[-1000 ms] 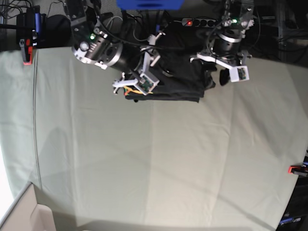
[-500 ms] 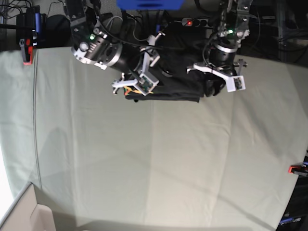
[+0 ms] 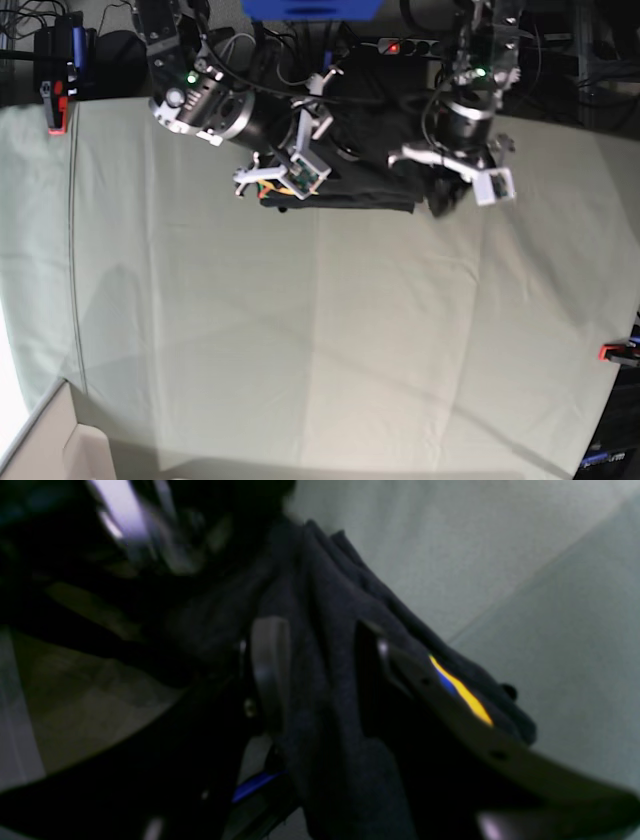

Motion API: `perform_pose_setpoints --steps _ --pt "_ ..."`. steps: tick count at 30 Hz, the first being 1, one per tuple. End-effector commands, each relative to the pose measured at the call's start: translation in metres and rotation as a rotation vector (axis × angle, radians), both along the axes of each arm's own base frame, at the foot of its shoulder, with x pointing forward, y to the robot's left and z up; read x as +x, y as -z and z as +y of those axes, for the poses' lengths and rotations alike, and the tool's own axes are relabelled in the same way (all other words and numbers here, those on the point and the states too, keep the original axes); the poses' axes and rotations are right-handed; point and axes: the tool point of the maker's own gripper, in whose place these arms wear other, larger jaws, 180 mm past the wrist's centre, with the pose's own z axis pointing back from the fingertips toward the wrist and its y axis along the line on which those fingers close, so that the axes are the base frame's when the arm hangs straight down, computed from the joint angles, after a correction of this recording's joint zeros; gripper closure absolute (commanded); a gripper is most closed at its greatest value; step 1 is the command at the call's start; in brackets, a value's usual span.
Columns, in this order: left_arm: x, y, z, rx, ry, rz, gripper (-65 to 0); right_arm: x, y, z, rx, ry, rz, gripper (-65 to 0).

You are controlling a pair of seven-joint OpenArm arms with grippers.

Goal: Layout the t-shirt on the table in an organized manner, then fold the t-shirt properly
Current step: 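Grasp the stack edges with both grippers and lift them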

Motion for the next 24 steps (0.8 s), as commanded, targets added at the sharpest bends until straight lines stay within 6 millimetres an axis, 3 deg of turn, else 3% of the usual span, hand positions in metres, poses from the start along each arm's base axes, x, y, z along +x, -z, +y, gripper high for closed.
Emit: perform_pose_setpoints --steps 1,4,14,21,24 --pt "0.006 -0.019 0.0 -0.004 -0.003 -0.066 0.0 0.005 -0.014 0.005 0.044 -0.001 -0.038 -22.3" --pt "0.009 -0.03 0.0 -0.004 0.0 -0.095 0.0 0.005 -0.014 0.005 0.044 -0.001 -0.038 -22.3" --pt "-0.001 -0.005 0.01 0.031 0.014 -0.03 0.0 0.009 -0.011 -0.006 0.029 0.017 -0.038 -22.3" --pt "0.029 -0.023 0.007 0.026 0.012 -0.098 0.0 0.009 -0.01 -0.01 0.024 0.032 -0.034 -22.3" --pt "0.032 -0.016 0.008 0.029 0.009 -0.084 0.0 0.009 -0.008 -0.013 0.02 0.035 -0.031 -22.3"
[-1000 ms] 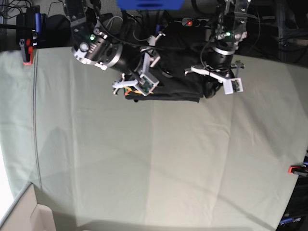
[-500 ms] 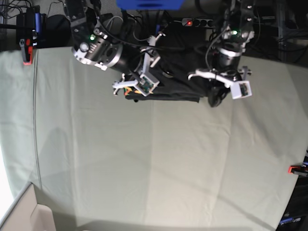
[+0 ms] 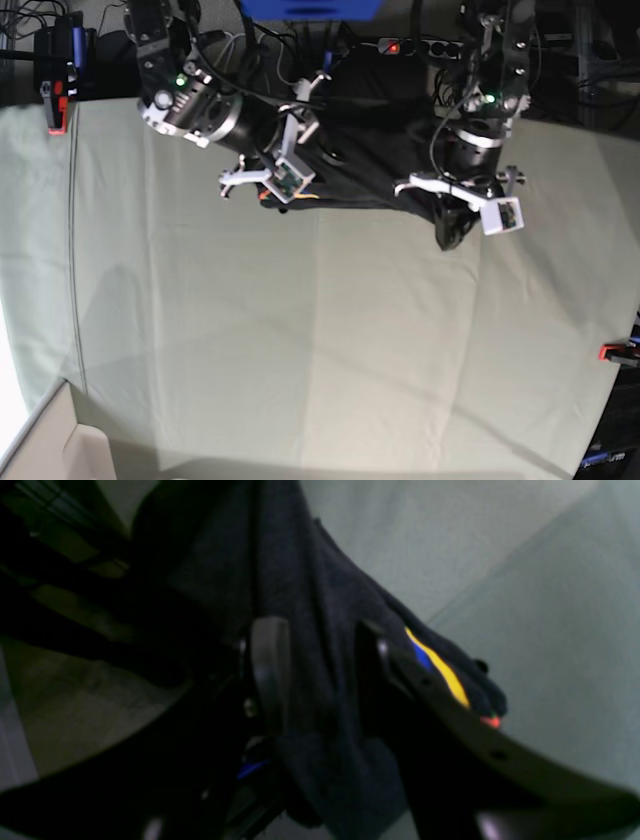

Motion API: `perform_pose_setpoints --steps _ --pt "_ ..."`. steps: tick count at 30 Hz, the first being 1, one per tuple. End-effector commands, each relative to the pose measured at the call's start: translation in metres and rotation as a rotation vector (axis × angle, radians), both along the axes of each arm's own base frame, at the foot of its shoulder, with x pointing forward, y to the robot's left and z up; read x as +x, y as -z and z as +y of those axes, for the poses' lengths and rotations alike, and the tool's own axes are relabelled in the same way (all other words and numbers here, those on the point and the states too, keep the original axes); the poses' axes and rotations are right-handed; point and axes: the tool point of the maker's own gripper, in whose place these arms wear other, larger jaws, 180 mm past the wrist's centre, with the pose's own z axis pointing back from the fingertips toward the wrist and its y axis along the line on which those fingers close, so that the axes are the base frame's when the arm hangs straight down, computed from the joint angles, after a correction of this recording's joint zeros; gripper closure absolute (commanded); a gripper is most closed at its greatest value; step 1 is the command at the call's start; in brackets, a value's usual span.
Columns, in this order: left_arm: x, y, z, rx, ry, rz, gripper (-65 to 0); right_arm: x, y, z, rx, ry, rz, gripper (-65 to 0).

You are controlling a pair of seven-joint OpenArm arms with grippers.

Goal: Layout the t-shirt on the table in an organized manner, then fold the t-shirt properly
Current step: 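Grasp the stack edges with both grippers and lift them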

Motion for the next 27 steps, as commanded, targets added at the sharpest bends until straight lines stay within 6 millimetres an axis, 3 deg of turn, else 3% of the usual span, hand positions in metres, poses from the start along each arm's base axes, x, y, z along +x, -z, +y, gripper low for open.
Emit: perform_pose_setpoints --steps 1,7,14,17,21,27 --pt "0.007 -0.009 0.001 -0.001 -0.005 -0.04 0.0 0.005 -0.013 0.005 0.044 -0.001 -0.036 -22.3" --pt "0.002 0.005 0.002 0.001 -0.003 -0.003 -2.5 0.005 -0.017 0.004 0.042 -0.002 -0.048 -22.5" --pt "-0.003 0.011 0.0 -0.001 0.01 0.047 -35.4 0.005 -0.017 0.005 0.045 -0.001 -0.048 -22.6" --pt "-0.009 -0.002 -0.001 -0.007 0.012 0.022 -44.4 0.006 -0.02 0.005 0.047 -0.001 -0.057 -22.6" --pt "-0.027 -0.018 -0.006 -0.083 0.006 0.011 -48.2 0.009 -0.028 0.004 0.048 -0.002 -0.081 -22.6" --pt "-0.062 0.008 -0.009 -0.165 -0.02 0.119 -48.5 0.02 -0.029 -0.014 0.04 0.071 -0.09 -25.0"
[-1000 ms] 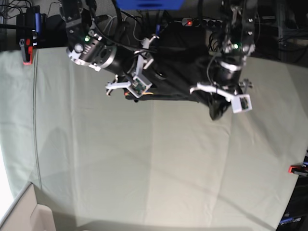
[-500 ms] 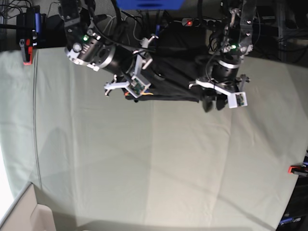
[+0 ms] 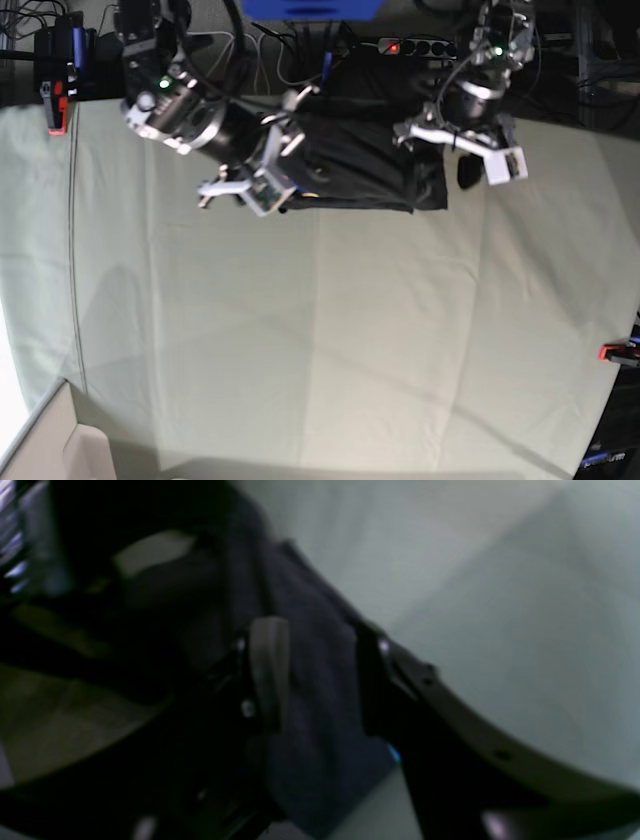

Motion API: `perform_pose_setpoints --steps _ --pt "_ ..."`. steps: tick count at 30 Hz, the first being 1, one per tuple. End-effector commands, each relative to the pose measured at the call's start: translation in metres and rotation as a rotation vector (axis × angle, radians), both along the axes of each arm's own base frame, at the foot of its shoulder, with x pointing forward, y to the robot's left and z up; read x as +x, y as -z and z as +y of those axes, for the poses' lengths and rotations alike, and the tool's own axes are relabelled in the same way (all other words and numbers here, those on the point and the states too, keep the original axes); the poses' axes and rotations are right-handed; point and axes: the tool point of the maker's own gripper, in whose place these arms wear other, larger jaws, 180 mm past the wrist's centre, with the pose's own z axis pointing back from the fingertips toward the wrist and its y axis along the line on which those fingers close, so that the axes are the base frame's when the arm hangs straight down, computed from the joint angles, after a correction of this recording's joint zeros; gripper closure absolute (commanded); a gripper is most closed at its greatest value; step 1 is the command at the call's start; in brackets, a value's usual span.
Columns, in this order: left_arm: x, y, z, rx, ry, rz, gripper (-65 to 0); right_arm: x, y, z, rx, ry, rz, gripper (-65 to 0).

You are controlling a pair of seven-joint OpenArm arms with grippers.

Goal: Layout the t-shirt on the table in an organized manner, then fold the t-shirt properly
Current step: 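Grasp the stack edges with both grippers and lift them, then rotate the folded stack with the left gripper and set it down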

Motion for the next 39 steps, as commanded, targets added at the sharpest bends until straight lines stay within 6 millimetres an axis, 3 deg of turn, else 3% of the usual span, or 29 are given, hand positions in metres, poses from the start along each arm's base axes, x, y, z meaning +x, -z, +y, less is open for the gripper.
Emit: perform_pose_setpoints --steps 1,9,17,26,36,39 --pt "-0.002 -0.001 -0.001 -0.004 0.002 -0.01 -48.5 0.003 -0.012 0.003 0.043 0.011 -0.03 -26.5" --pt "-0.013 0.023 -0.004 -0.009 0.001 0.058 -48.6 0.002 -0.008 -0.005 0.034 0.036 -0.018 -36.8" --pt "-0.006 0.042 -0.044 -0.041 0.106 0.088 -48.6 -0.003 -0.005 -0.006 0.031 0.035 -0.005 -36.7" --pt "-0.016 0.061 -0.039 -0.029 0.096 0.141 -48.6 -0.007 -0.003 -0.006 0.03 0.034 0.005 -36.7" --pt "-0.003 0.073 -0.04 -0.022 0.099 0.155 -47.9 -0.007 -0.003 -0.006 0.03 0.034 0.005 -36.7" --pt "-0.003 0.073 -0.04 -0.022 0.099 0.155 -38.5 -0.006 -0.003 -0.007 0.028 0.036 0.003 -36.7"
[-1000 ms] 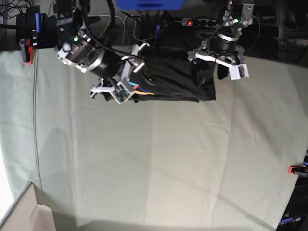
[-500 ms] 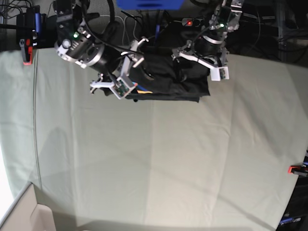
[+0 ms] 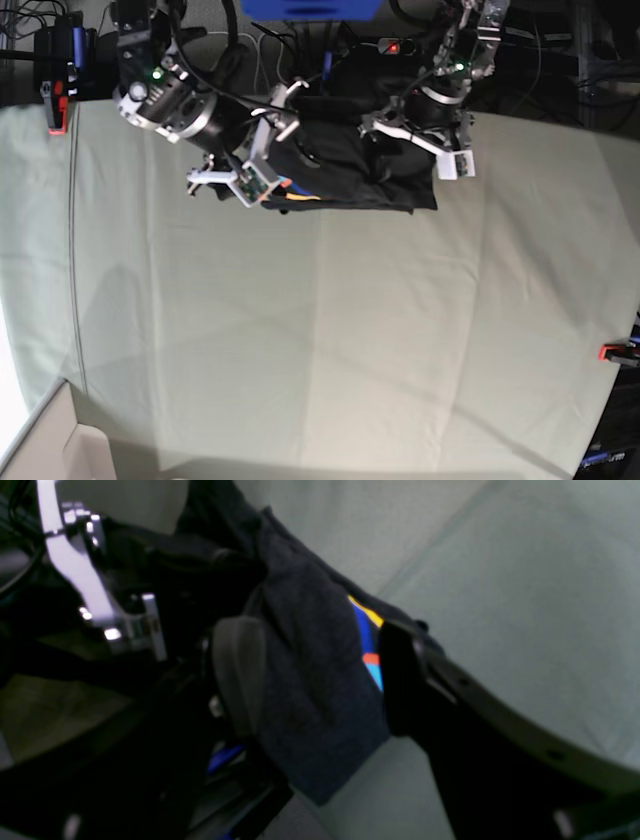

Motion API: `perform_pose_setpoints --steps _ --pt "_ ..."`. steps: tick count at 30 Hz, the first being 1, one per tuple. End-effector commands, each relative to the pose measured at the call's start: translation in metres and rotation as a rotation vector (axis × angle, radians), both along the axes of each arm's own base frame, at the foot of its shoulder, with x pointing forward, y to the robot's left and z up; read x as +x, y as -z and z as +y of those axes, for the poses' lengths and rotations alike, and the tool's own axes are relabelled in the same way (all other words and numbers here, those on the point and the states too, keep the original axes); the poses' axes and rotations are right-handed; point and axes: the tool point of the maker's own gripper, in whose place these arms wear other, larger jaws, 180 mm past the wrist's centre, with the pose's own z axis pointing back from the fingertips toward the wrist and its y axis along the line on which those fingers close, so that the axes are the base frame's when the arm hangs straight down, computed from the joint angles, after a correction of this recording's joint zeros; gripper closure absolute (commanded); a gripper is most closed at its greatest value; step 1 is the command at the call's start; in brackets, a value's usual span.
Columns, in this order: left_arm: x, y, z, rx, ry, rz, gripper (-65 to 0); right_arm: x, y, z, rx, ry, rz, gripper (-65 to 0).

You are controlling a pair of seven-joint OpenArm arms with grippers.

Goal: Layout the t-shirt on the table in an organized manner, then fold the t-shirt properly
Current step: 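Rotate the folded stack with the left gripper and set it down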

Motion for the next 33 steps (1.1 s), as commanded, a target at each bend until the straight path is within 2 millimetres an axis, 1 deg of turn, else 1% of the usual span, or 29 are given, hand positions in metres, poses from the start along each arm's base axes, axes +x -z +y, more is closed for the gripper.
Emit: perform_pose_setpoints --steps 1,4,5,7,9,12,14,17,20,22,24,26,27,30,33 --pt "-0.002 0.001 -0.002 -0.001 0.003 0.012 -32.4 0.005 -0.013 0.003 0.036 0.001 -0.041 -36.7" --pt "-0.002 0.001 -0.001 0.0 0.003 0.01 -16.6 0.013 -0.021 -0.01 0.025 0.043 -0.069 -36.7" --pt "-0.001 0.0 0.0 0.002 0.005 0.007 -12.6 0.016 -0.025 -0.014 0.021 0.051 -0.085 -36.7" --pt "0.004 -0.002 0.0 0.004 0.006 -0.002 -7.7 0.019 -0.032 -0.018 0.017 0.062 -0.108 -36.7" --pt "0.005 -0.002 0.0 0.004 0.005 -0.005 -4.5 0.023 -0.038 -0.024 0.008 0.079 -0.129 -36.7" --pt "0.01 -0.009 0.0 0.008 0.01 -0.028 -1.8 0.027 -0.039 -0.038 -0.009 0.113 -0.136 -36.7" --pt "0.019 -0.018 -0.001 0.006 0.013 -0.057 0.0 0.028 -0.038 -0.046 -0.02 0.135 -0.137 -36.7" --pt "0.039 -0.035 -0.003 0.004 0.017 -0.115 -0.2 0.032 -0.037 -0.063 -0.042 0.181 -0.138 -36.7" --pt "0.057 -0.043 0.002 0.022 0.03 -0.153 -0.2 0.034 -0.036 -0.081 -0.065 0.225 -0.139 -36.7" --pt "0.071 -0.052 -0.011 0.031 0.094 -0.191 -0.2 0.037 -0.036 -0.098 -0.085 0.267 -0.143 -36.7" --pt "0.079 -0.06 -0.021 0.058 0.18 -0.222 -0.2 0.038 -0.036 -0.113 -0.104 0.308 -0.145 -36.7" --pt "0.088 -0.069 -0.039 0.082 0.283 -0.262 -0.2 0.038 -0.036 -0.126 -0.117 0.344 -0.143 -36.7" --pt "0.092 -0.073 -0.044 0.095 0.319 -0.28 -0.2 0.038 -0.036 -0.135 -0.129 0.367 -0.144 -36.7" --pt "0.101 -0.075 -0.062 0.127 0.417 -0.303 -0.2 0.036 -0.036 -0.154 -0.151 0.416 -0.143 -36.7" --pt "0.108 -0.07 -0.071 0.174 0.499 -0.306 -0.2 0.034 -0.035 -0.168 -0.169 0.452 -0.139 -36.7"
